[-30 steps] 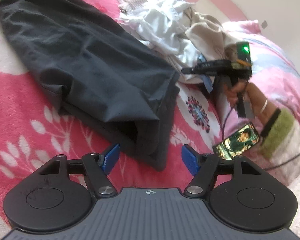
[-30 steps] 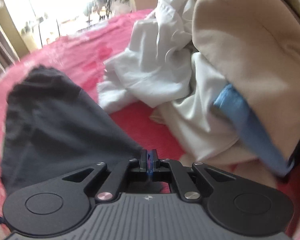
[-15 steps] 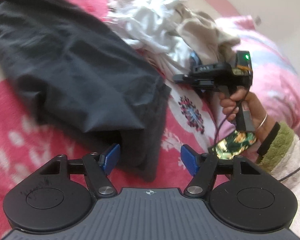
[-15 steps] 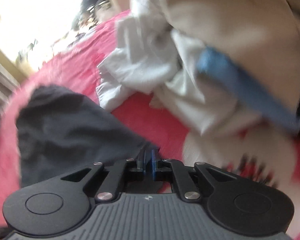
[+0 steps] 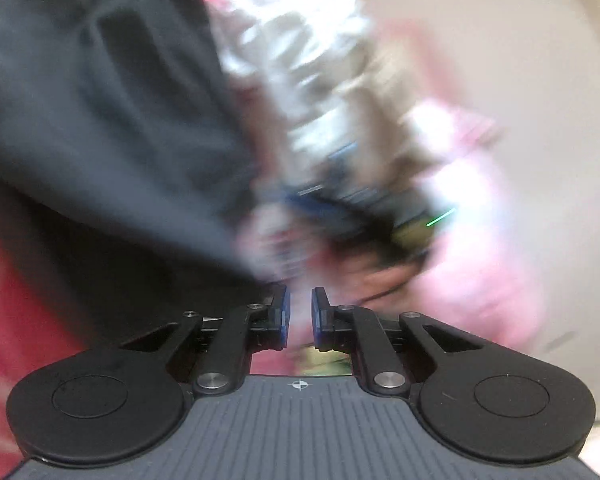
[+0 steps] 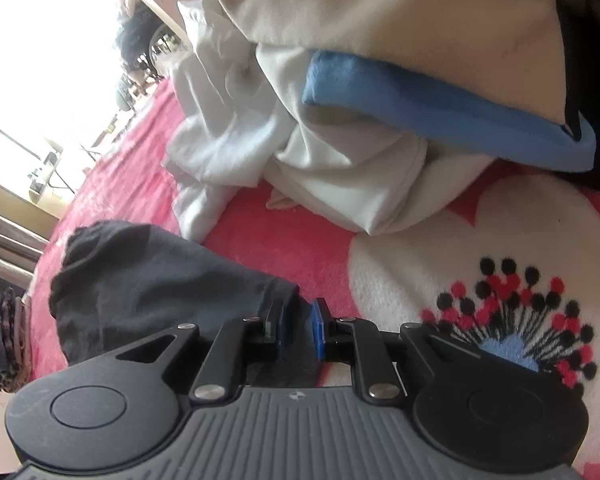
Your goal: Fold clothes
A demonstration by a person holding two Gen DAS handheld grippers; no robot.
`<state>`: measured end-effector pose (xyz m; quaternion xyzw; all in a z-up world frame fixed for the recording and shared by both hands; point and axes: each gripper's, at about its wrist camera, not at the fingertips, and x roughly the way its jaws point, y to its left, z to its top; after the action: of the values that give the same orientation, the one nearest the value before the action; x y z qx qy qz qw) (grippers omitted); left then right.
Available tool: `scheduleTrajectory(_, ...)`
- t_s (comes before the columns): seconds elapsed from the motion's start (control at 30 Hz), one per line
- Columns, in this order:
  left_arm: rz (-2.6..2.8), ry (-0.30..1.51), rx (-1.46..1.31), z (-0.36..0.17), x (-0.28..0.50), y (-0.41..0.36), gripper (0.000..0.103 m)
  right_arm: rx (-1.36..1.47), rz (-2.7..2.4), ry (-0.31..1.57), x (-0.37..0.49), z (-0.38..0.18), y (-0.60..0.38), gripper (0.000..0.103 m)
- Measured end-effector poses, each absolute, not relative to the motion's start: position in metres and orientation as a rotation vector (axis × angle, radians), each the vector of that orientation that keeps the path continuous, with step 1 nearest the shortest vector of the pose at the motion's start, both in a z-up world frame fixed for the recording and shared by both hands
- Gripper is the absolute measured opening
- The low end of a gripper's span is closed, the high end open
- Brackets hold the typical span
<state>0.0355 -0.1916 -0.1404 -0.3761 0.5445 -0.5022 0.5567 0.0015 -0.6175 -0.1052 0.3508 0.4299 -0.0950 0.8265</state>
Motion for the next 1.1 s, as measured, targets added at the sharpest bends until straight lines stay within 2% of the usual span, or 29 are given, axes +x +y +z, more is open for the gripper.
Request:
scheduleTrajectory(0.13, -1.077, 1.377, -0.724, -0.163, 0.033, -0.192, 0.014, 0.725, -0.207, 0.918, 0.007, -0.107, -0.617, 0.017)
scheduleTrajectory(0.2, -1.038, 1.397, -0.676, -0.171, 0.031, -0.189, 0.024, 0.716, -0.202, 0.917, 0.01, -0.108, -0.617, 0.019)
scheduleTrajectory(0.23, -1.034, 1.387, -0.664, -0.171, 0.03, -0.187, 0.034, 0.7, -0.194, 0.912, 0.012, -0.107, -0.616, 0.02)
scheduleTrajectory(0.3, -1.048, 1.348, -0.619, -0.164, 0.026, -0.185, 0.044, 0.641, -0.181, 0.903, 0.018, -0.104, -0.612, 0.033)
scheduleTrajectory(0.37, -1.067, 1.312, -0.564, -0.155, 0.022, -0.183, 0.059, 0.567, -0.162, 0.898, 0.024, -0.1, -0.608, 0.039)
scheduleTrajectory(0.47, -1.098, 1.263, -0.504, -0.142, 0.013, -0.179, 0.067, 0.517, -0.117, 0.915, 0.035, -0.102, -0.606, 0.045)
scheduleTrajectory(0.57, -1.103, 1.24, -0.487, -0.138, 0.01, -0.175, 0.071, 0.503, -0.076, 0.959, 0.048, -0.11, -0.605, 0.047)
scheduleTrajectory(0.73, -1.052, 1.267, -0.525, -0.145, 0.016, -0.179, 0.069, 0.508, -0.014, 1.025, 0.059, -0.125, -0.602, 0.047)
scheduleTrajectory(0.83, -1.047, 1.276, -0.534, -0.146, 0.017, -0.18, 0.069, 0.484, 0.002, 1.019, 0.059, -0.124, -0.6, 0.041)
scheduleTrajectory(0.9, -1.042, 1.283, -0.541, -0.145, 0.017, -0.18, 0.069, 0.477, 0.011, 1.0, 0.059, -0.122, -0.599, 0.029)
scheduleTrajectory(0.97, -1.025, 1.297, -0.557, -0.147, 0.017, -0.18, 0.069, 0.465, 0.015, 0.988, 0.058, -0.119, -0.598, 0.027)
scheduleTrajectory(1.1, -0.967, 1.346, -0.614, -0.154, 0.021, -0.181, 0.065, 0.422, 0.023, 0.958, 0.055, -0.111, -0.593, 0.011)
